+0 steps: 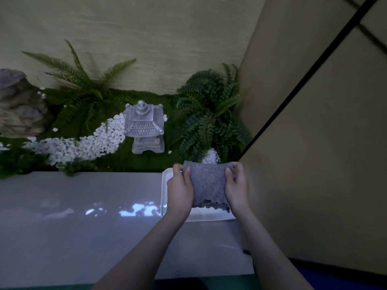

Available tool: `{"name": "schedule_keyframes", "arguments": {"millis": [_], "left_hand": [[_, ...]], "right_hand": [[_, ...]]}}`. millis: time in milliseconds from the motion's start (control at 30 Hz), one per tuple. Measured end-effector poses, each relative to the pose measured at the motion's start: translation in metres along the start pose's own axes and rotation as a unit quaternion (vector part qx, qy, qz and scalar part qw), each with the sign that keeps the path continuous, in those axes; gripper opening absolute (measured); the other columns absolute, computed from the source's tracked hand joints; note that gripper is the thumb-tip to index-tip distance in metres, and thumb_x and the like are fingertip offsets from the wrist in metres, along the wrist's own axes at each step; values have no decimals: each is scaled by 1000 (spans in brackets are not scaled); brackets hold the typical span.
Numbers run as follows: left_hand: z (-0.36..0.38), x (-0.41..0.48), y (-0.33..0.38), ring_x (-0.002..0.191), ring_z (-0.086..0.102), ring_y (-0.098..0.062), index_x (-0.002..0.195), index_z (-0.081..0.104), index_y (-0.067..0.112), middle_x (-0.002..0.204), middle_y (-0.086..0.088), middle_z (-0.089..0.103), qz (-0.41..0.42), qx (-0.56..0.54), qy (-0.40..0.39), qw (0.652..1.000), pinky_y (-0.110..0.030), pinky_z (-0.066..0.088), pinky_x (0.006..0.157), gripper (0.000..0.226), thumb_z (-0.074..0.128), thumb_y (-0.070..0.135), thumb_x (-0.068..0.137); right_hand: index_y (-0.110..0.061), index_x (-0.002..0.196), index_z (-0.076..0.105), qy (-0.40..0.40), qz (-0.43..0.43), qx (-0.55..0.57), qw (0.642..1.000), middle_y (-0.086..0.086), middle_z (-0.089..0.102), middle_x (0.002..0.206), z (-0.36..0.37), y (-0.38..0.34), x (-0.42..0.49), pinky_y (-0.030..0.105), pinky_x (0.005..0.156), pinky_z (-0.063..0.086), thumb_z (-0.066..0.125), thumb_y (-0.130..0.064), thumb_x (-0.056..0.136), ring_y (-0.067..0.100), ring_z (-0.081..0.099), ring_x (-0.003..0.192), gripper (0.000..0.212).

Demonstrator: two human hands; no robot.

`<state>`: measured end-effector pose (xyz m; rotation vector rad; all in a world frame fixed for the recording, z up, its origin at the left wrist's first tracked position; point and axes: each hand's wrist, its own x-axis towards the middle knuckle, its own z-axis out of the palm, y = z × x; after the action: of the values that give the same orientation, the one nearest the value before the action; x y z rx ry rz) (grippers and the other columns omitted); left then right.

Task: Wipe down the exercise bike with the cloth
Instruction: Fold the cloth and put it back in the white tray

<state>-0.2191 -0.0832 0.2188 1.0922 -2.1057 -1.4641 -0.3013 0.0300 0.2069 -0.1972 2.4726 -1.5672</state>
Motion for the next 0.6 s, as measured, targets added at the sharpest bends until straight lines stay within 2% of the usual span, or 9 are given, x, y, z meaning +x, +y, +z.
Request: {"name": "schedule_keyframes", "arguments": {"millis": [100, 167, 200, 267, 300, 367, 433, 533, 600], "left_hand": [[23, 7, -32, 56, 43, -8, 93, 41, 11, 65, 0, 48, 11, 57, -10, 998, -22, 27, 45, 18, 39, 27, 101], [40, 10, -57, 59, 46, -13, 98, 43, 10, 70, -2, 51, -17, 76, -11, 997, -33, 32, 54, 20, 38, 29, 101], [49, 12, -70, 60, 47, -15, 99, 43, 10, 71, -3, 52, -29, 83, -7, 996, -34, 35, 55, 21, 38, 29, 101], [66, 15, -94, 55, 44, -10, 97, 41, 14, 64, 2, 48, -47, 104, 7, 993, -29, 31, 48, 18, 38, 31, 101], [74, 17, -106, 54, 43, -7, 95, 40, 16, 62, 5, 45, -58, 109, 12, 992, -25, 27, 46, 17, 38, 32, 101], [90, 23, -130, 56, 48, -12, 93, 39, 18, 63, 2, 48, -81, 89, 3, 993, -29, 31, 47, 17, 37, 33, 101], [106, 34, -153, 63, 55, -22, 94, 39, 19, 68, -5, 54, -100, 67, -8, 993, -36, 41, 54, 18, 36, 35, 101], [128, 51, -186, 65, 57, -26, 95, 38, 19, 70, -9, 57, -96, 93, -26, 991, -39, 44, 57, 19, 33, 37, 102], [141, 62, -206, 65, 57, -26, 96, 36, 20, 70, -7, 56, -88, 121, -40, 988, -37, 44, 57, 19, 32, 37, 101]], "right_hand": [[-25, 90, 48, -11, 5, -45, 999, 13, 45, 64, 9, 39, 12, 32, 54, 30, 45, -19, 100, 14, 40, 53, 12], [-26, 91, 50, -20, 38, -46, 998, 6, 42, 58, 18, 67, 18, 32, 53, 31, 45, -20, 100, 10, 39, 49, 11], [-27, 91, 51, -28, 61, -24, 997, 6, 46, 61, 24, 80, 20, 33, 56, 35, 45, -21, 100, 10, 44, 52, 12], [-30, 92, 54, -48, 131, 48, 989, 9, 62, 79, 36, 106, 23, 37, 66, 49, 47, -27, 100, 18, 61, 72, 10], [-32, 94, 55, -57, 165, 76, 982, 8, 65, 90, 42, 119, 23, 38, 71, 53, 49, -31, 99, 20, 65, 82, 7], [-36, 97, 53, -70, 196, 97, 973, 8, 65, 101, 52, 143, 25, 37, 73, 56, 55, -33, 96, 20, 66, 91, 3], [-34, 104, 49, -82, 184, 72, 977, 8, 60, 106, 64, 166, 32, 40, 78, 56, 55, -27, 96, 19, 63, 93, 12], [-28, 114, 43, -86, 130, -2, 988, 2, 55, 105, 82, 194, 49, 47, 83, 53, 46, -19, 100, 25, 59, 98, 17], [-23, 116, 44, -72, 75, -71, 992, 5, 57, 113, 91, 212, 59, 41, 87, 49, 41, -15, 101, 26, 57, 105, 18]]}}
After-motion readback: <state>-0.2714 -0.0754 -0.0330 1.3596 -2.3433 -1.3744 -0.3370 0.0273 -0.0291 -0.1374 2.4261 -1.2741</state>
